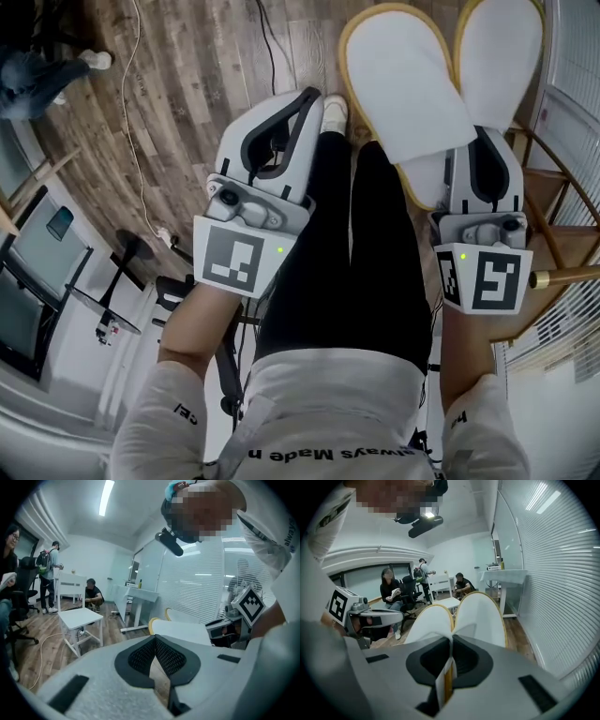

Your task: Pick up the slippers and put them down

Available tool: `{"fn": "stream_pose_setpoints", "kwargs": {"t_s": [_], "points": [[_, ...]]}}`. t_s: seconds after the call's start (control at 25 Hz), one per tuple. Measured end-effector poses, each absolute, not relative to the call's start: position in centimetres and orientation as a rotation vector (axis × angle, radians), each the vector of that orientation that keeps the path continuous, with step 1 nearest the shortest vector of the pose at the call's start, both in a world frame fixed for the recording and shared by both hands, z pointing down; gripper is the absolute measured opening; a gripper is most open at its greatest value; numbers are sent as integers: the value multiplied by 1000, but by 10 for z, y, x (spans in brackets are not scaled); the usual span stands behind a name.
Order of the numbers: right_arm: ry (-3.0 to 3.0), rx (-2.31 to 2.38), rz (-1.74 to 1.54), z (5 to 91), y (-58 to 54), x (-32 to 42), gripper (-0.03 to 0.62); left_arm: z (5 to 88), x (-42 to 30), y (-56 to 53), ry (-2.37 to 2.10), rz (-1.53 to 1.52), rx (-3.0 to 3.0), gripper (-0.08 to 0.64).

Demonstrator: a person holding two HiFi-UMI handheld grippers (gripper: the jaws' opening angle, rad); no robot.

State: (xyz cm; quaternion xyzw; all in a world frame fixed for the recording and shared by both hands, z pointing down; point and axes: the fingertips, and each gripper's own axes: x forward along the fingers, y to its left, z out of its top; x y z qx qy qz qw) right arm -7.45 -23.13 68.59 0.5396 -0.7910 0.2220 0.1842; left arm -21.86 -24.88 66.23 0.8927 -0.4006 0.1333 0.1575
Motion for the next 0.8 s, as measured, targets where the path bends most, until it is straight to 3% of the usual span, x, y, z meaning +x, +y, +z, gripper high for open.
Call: {"fn": "stream_pose_setpoints", "kwargs": {"t_s": [0.8], "points": [[-2230,1465,581,870,-237,-68,18,844,-218,-253,-1109,433,2559,11]]}}
